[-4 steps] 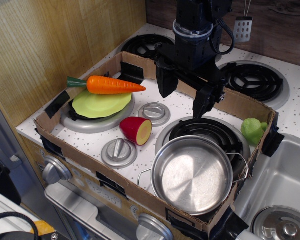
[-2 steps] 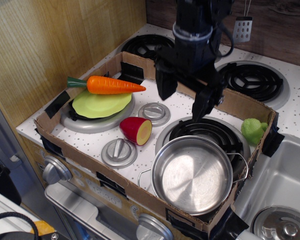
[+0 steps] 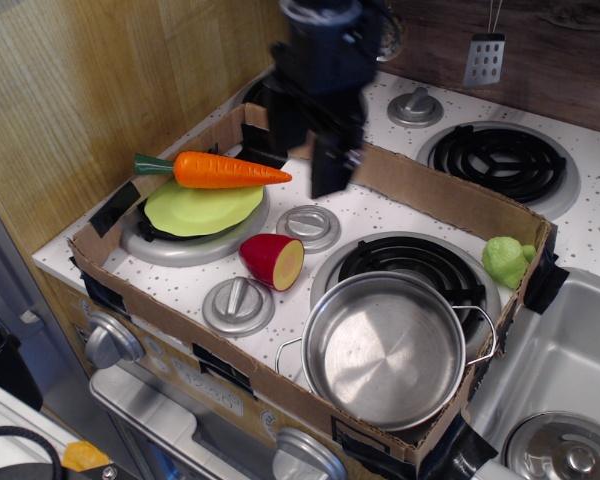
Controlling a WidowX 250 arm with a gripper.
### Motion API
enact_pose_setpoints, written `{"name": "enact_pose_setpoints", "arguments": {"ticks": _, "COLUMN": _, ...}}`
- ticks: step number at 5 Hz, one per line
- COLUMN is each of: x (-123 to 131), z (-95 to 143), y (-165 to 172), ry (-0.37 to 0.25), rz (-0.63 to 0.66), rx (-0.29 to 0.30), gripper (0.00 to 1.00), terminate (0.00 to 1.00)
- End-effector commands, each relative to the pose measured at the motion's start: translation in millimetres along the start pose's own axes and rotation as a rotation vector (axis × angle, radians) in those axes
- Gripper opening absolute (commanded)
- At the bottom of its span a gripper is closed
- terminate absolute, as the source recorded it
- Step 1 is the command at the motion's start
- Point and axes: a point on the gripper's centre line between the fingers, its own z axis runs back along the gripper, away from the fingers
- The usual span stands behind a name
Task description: Take carrot off plate
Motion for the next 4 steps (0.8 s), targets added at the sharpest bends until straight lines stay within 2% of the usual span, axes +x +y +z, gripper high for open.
{"name": "enact_pose_setpoints", "arguments": {"ticks": 1, "x": -13.6, "z": 19.7, "y": 38.7, "ry": -0.086, "rz": -0.179, "rx": 0.121, "gripper": 1.0, "terminate": 0.0}}
{"name": "enact_pose_setpoints", "arguments": {"ticks": 2, "x": -19.1, "z": 7.0, "y": 69.6, "ry": -0.114, "rz": -0.315, "rx": 0.189, "gripper": 1.0, "terminate": 0.0}}
{"name": "enact_pose_setpoints", "arguments": {"ticks": 3, "x": -18.8, "z": -4.1, "y": 89.4, "ry": -0.113, "rz": -0.392, "rx": 0.189, "gripper": 1.0, "terminate": 0.0}}
{"name": "enact_pose_setpoints", "arguments": {"ticks": 4, "x": -21.8, "z": -21.6, "y": 102.7, "ry": -0.139, "rz": -0.411, "rx": 0.168, "gripper": 1.0, "terminate": 0.0}}
